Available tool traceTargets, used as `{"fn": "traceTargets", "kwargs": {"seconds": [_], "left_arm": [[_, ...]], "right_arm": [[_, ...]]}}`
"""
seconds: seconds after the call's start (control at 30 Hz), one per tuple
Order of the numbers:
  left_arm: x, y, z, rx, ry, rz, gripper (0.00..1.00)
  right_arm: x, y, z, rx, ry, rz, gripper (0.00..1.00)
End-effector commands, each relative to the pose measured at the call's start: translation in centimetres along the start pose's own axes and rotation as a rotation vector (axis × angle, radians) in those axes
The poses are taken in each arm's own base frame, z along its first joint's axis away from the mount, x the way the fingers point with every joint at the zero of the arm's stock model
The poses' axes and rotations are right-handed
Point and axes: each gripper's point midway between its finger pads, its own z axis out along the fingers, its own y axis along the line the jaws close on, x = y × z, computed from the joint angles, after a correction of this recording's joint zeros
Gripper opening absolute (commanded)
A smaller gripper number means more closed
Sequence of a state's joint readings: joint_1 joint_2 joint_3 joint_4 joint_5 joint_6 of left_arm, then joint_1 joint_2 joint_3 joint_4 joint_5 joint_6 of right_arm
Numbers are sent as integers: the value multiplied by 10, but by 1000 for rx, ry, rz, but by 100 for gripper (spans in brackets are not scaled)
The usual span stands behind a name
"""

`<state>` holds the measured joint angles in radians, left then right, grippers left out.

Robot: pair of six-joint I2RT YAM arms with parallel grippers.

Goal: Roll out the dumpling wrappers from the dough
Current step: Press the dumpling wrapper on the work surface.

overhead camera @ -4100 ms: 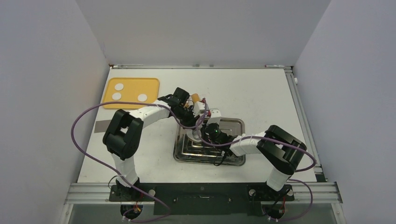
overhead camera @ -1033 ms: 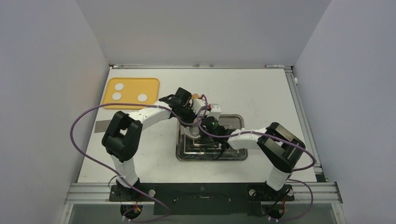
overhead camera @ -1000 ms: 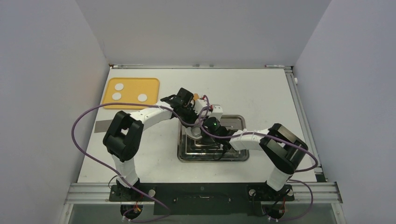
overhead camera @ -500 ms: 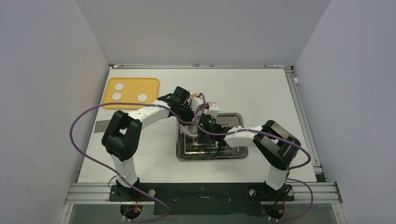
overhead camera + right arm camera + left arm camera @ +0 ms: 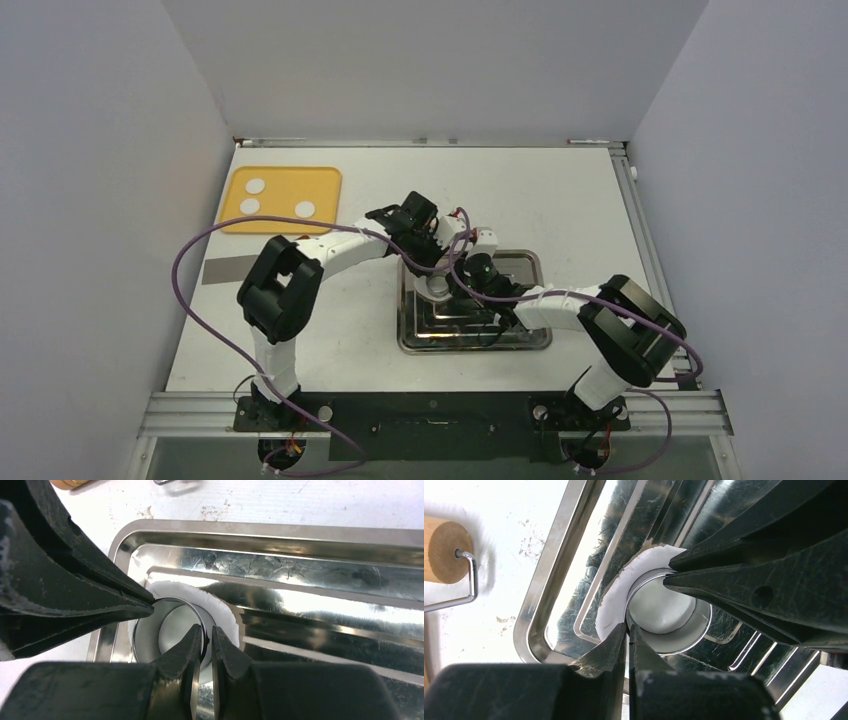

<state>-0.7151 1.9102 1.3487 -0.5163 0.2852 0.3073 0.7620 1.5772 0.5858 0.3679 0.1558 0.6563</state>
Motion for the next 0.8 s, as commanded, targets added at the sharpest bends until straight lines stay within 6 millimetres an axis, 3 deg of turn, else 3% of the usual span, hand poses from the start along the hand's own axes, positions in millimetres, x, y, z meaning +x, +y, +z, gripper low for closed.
{"fn": "traceTargets", "kwargs": {"seconds": [0.0, 0.1, 0.17, 0.23, 0.3, 0.4, 0.5, 0.57, 0.67, 0.77], "left_arm": [[66, -78, 0, 262, 265, 372, 0], [86, -60, -5, 213, 296, 351, 0], [104, -37, -9, 166, 322, 301, 0], [120, -13, -14, 108, 346, 248, 0], [128, -3, -20, 95, 350, 212, 0], [116, -12, -17, 106, 314, 245, 0], [91, -38, -7, 158, 288, 312, 0], [75, -62, 0, 210, 274, 366, 0], [64, -87, 5, 261, 270, 424, 0], [73, -77, 6, 246, 293, 416, 0]], "right_arm": [[25, -51, 17, 179, 128, -86, 8], [29, 4, 36, 53, 123, -132, 8], [34, 41, 46, -28, 139, -162, 8], [37, 54, 52, -53, 155, -168, 8], [34, 44, 52, -30, 150, -148, 8], [29, 5, 41, 54, 147, -110, 8], [26, -48, 20, 191, 148, -99, 8], [22, -72, 8, 256, 135, -88, 8], [18, -83, -1, 292, 107, -85, 8], [26, -66, 12, 251, 117, -88, 8]]}}
